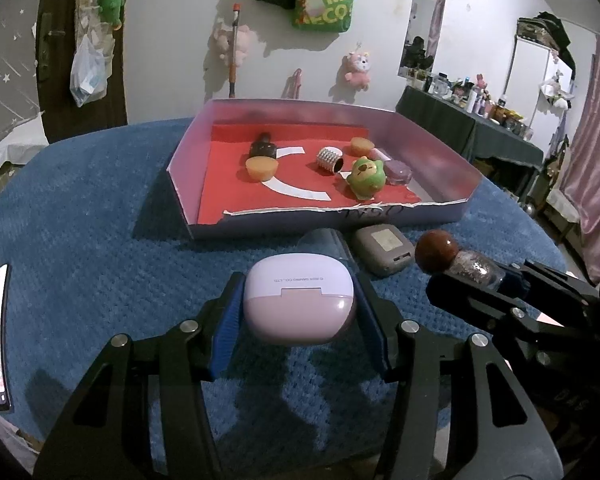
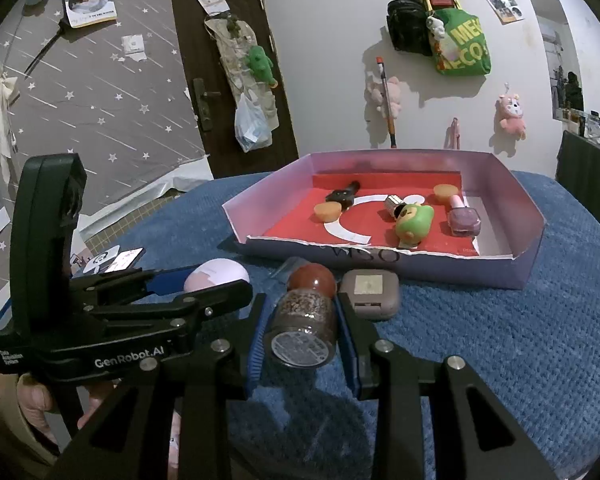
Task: Organize rigid objects
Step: 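Carry the lilac earbud case and glass jar over the red tray, then lower both items onto the tray floor and open both grippers, then withdraw both tools from the tray toward the glass cup and taupe case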
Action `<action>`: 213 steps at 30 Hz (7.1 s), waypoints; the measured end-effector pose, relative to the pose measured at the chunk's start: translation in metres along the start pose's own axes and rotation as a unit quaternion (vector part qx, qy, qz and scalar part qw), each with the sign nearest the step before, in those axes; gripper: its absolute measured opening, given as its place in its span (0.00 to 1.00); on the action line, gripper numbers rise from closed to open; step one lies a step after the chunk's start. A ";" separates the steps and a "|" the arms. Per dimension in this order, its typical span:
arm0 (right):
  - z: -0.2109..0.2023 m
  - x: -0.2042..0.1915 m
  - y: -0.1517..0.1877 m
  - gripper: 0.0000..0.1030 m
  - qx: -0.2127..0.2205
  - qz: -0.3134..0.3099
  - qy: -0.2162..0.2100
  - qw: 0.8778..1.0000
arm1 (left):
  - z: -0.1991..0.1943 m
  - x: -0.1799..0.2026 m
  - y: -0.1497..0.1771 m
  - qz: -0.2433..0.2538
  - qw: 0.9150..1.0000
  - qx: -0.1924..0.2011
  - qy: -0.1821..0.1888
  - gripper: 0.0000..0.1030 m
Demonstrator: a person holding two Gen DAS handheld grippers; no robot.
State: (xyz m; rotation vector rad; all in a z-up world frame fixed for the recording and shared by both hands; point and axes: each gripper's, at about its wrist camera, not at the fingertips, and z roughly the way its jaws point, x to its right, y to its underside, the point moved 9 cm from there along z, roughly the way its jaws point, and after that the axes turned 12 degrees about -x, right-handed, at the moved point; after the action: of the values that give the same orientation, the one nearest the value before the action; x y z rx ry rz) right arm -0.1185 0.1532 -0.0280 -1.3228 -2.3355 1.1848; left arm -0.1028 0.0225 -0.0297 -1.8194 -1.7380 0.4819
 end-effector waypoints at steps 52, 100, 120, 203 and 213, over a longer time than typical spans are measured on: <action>0.033 0.056 -0.080 0.34 -0.045 0.016 -0.016 0.999 | 0.049 0.007 -0.085 0.017 0.998 -0.057 0.007 0.50; 0.116 0.100 -0.081 0.34 -0.158 0.060 0.028 0.985 | 0.121 -0.020 -0.097 -0.014 0.989 -0.146 0.007 0.50; 0.121 0.124 -0.086 0.34 -0.130 0.088 0.072 0.985 | 0.124 -0.020 -0.101 -0.006 0.990 -0.142 -0.011 0.50; 0.007 0.086 -0.087 1.00 -0.017 0.100 0.027 0.994 | 0.049 -0.013 -0.085 -0.017 0.998 -0.056 -0.008 1.00; -0.005 0.073 -0.080 1.00 -0.001 0.093 0.019 0.995 | 0.032 -0.017 -0.073 -0.026 0.999 -0.036 -0.003 1.00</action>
State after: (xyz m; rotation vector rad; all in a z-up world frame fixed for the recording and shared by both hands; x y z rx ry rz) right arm -0.2086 0.1917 0.0192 -1.5782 -2.2266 1.1973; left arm -0.1814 0.0104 -0.0109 -1.8180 -1.8243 0.4091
